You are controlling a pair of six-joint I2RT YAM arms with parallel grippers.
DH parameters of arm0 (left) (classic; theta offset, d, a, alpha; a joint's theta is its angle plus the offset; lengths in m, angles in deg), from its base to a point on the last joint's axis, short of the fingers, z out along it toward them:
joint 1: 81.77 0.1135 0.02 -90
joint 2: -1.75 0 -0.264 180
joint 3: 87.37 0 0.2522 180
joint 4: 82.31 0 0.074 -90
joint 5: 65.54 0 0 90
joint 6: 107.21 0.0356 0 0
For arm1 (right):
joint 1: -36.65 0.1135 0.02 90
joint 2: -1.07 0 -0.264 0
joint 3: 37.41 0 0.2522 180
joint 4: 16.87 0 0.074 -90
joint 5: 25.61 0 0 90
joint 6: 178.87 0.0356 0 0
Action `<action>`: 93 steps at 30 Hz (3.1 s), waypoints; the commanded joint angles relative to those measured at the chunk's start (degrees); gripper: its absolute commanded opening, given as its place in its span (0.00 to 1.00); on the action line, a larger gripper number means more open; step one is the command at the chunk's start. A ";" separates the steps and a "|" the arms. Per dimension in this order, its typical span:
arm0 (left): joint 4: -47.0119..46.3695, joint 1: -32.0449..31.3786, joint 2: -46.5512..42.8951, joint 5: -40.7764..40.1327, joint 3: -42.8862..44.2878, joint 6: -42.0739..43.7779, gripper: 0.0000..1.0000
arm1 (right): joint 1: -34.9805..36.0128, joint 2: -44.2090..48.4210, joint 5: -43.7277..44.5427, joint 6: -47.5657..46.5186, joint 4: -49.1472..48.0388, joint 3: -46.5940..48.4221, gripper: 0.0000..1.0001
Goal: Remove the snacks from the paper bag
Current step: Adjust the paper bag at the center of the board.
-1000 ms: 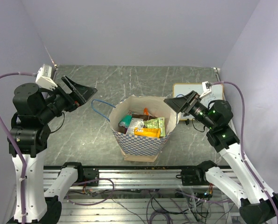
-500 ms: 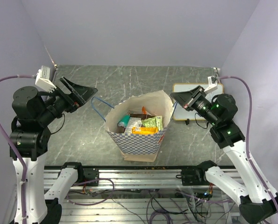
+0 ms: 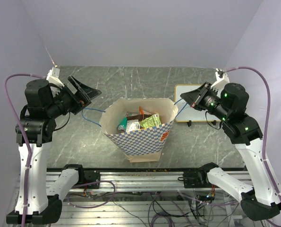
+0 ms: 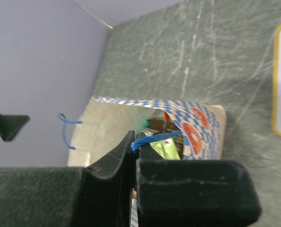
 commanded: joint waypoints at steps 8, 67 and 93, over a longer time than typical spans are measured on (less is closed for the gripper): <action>-2.51 -0.68 0.81 3.72 -1.74 -0.67 1.00 | -0.29 -5.01 2.81 -26.50 14.13 19.82 0.00; -1.58 -7.67 9.20 -0.99 -16.22 24.90 0.99 | 11.61 -20.88 -14.49 -32.80 14.43 28.56 0.00; -6.24 -22.69 5.55 13.64 -19.09 9.29 0.07 | 5.28 -34.49 -1.98 -46.89 17.66 46.54 0.00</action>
